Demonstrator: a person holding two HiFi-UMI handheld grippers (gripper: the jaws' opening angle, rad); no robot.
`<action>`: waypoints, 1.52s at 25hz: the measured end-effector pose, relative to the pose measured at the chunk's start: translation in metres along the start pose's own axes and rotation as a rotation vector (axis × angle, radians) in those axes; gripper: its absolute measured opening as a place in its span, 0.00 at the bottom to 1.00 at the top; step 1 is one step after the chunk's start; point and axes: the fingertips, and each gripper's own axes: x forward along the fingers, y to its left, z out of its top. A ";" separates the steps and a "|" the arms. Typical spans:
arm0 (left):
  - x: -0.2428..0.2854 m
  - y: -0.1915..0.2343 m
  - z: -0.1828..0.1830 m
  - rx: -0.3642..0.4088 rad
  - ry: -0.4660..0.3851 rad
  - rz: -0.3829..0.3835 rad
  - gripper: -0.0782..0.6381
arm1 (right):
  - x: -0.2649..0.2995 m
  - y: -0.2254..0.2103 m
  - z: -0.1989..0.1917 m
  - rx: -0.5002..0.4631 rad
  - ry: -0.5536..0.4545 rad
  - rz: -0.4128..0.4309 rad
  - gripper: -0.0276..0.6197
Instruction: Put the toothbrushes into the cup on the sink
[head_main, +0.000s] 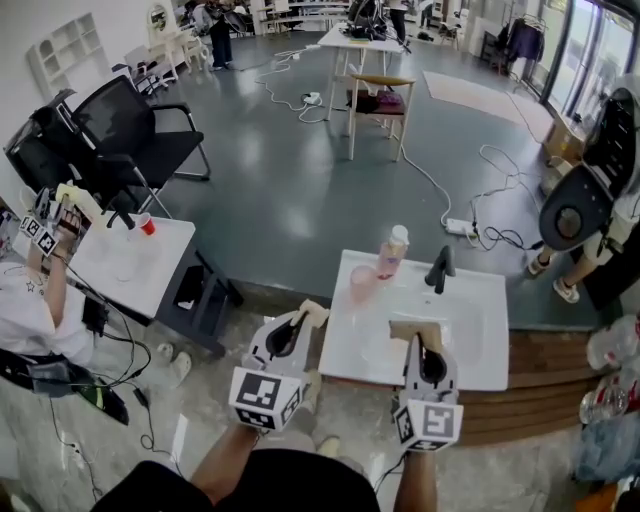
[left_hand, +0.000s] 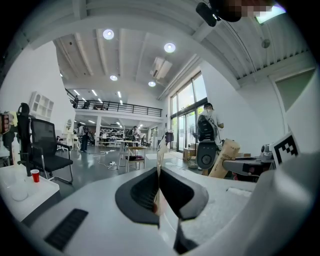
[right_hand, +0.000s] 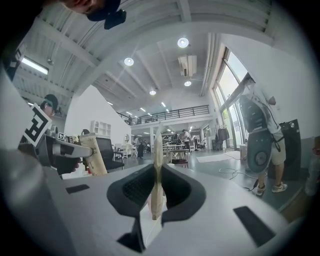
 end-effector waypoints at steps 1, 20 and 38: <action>0.007 0.004 0.000 -0.001 0.004 -0.002 0.12 | 0.008 0.000 0.000 0.002 0.001 0.000 0.11; 0.102 0.066 -0.023 -0.033 0.100 -0.031 0.12 | 0.128 -0.002 -0.032 0.049 0.067 0.006 0.11; 0.133 0.118 -0.054 -0.065 0.166 0.014 0.12 | 0.213 0.009 -0.092 0.076 0.164 0.041 0.11</action>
